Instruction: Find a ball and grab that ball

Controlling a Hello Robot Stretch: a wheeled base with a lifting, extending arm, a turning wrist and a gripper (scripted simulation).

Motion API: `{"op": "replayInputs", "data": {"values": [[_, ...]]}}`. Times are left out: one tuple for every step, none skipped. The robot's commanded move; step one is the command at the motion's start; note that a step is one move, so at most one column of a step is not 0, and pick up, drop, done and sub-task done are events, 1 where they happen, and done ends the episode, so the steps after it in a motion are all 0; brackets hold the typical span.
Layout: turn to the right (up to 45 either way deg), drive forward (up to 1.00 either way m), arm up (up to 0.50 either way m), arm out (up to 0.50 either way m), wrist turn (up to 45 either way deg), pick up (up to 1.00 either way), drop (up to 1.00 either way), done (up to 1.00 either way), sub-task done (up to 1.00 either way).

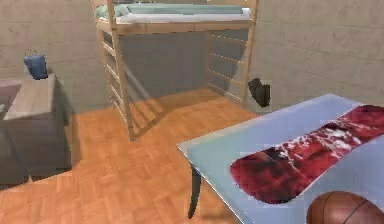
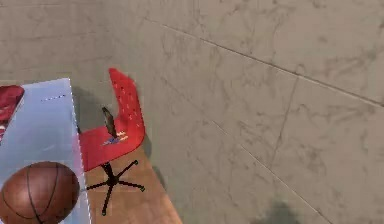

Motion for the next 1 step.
{"op": "replayInputs", "data": {"values": [[-36.0, 0.0, 0.0, 0.0, 0.0, 0.0, 0.0, 0.0, 0.0]]}}
